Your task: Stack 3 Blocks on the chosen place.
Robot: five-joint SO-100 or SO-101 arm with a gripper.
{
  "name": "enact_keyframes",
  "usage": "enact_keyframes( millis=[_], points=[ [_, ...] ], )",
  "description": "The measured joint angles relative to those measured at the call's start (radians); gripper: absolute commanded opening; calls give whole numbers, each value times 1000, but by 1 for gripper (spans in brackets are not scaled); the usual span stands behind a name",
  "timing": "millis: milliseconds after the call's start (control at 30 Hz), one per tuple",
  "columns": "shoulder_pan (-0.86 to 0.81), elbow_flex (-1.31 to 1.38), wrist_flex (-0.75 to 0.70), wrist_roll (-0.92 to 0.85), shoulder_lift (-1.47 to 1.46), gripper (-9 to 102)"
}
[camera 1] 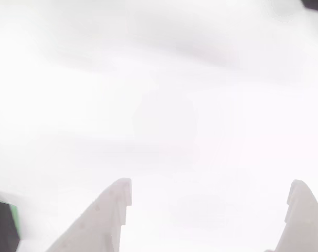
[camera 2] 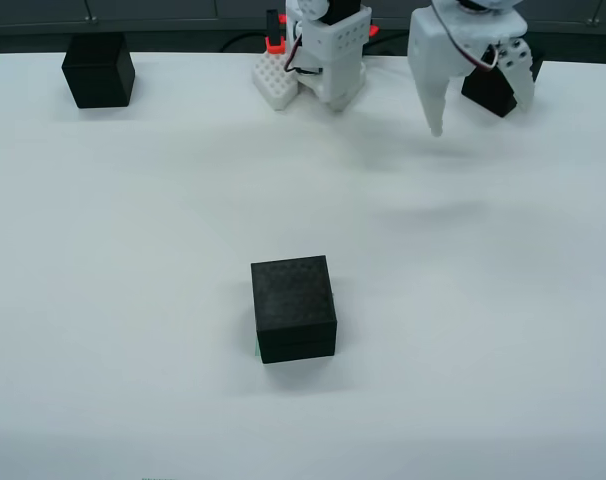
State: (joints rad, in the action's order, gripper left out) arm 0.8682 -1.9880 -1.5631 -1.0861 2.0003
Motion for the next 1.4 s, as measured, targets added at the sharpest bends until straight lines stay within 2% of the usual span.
enact_keyframes(
  millis=[200,367,567,767,1400],
  points=[
    [308,-63,-2,-6,107,38],
    [503,-97,-2,18,160,38],
    [652,-118,-3,44,163,38],
    [695,-118,0,44,127,38],
    [686,8,69,58,-184,38]
  ],
)
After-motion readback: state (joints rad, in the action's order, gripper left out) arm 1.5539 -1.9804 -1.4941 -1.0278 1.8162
